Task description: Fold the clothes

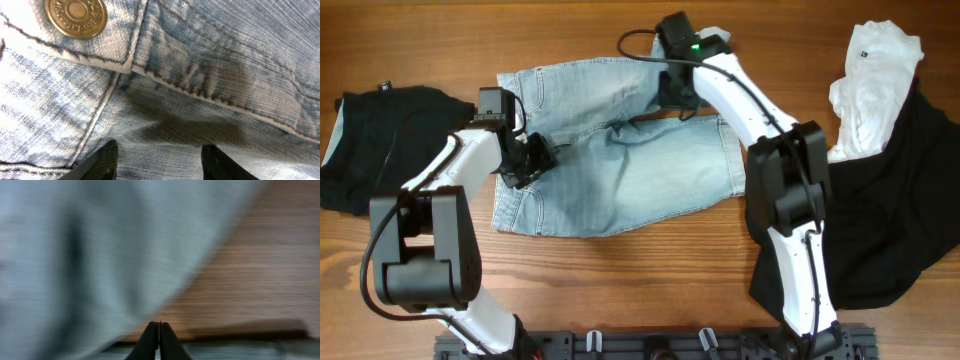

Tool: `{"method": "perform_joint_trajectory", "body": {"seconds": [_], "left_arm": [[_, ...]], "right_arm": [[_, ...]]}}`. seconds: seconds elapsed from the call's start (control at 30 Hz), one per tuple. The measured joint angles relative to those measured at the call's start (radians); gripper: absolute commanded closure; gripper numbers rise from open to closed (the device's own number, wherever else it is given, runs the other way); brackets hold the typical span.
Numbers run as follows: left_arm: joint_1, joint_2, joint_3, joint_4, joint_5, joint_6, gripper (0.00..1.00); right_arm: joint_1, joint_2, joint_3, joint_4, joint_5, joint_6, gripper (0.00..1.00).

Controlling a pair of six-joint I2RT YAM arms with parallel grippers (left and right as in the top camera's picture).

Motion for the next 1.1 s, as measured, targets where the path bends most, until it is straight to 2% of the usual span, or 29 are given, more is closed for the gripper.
{"method": "perform_joint_trajectory", "body": {"seconds": [0.1,0.17,0.2,0.23,0.33,0.47,0.6,0.67,0.73,1.03,1.1], "left_arm": [[0.000,0.000,0.000,0.000,0.000,0.000,0.46],[0.000,0.000,0.000,0.000,0.000,0.000,0.45],[0.000,0.000,0.000,0.000,0.000,0.000,0.45],[0.000,0.000,0.000,0.000,0.000,0.000,0.45],[0.000,0.000,0.000,0.002,0.000,0.000,0.45],[0.000,0.000,0.000,0.002,0.001,0.000,0.45],[0.000,0.000,0.000,0.002,0.003,0.000,0.45],[0.000,0.000,0.000,0.002,0.003,0.000,0.44],[0.000,0.000,-0.001,0.003,0.005,0.000,0.45],[0.000,-0.001,-0.001,0.003,0.005,0.000,0.44],[0.000,-0.001,-0.001,0.003,0.005,0.000,0.44]], "right_arm": [[-0.057,0.000,-0.005,-0.158,0.021,0.085,0.85],[-0.074,0.000,-0.006,-0.153,0.013,0.112,0.78],[-0.076,0.000,-0.001,-0.124,-0.003,0.099,0.64],[-0.076,0.000,0.007,-0.095,-0.015,0.080,0.56],[-0.072,-0.011,0.099,0.109,-0.109,-0.014,0.55],[-0.063,-0.033,0.117,0.231,-0.175,-0.040,0.51],[-0.031,0.053,0.118,0.355,-0.193,-0.047,0.51],[-0.008,0.163,0.117,0.366,-0.190,-0.059,0.56],[-0.005,0.167,0.129,0.335,-0.185,-0.065,0.96],[-0.051,0.121,0.127,0.187,-0.114,-0.022,0.96],[-0.097,0.051,0.123,0.055,-0.117,0.001,0.95]]}}
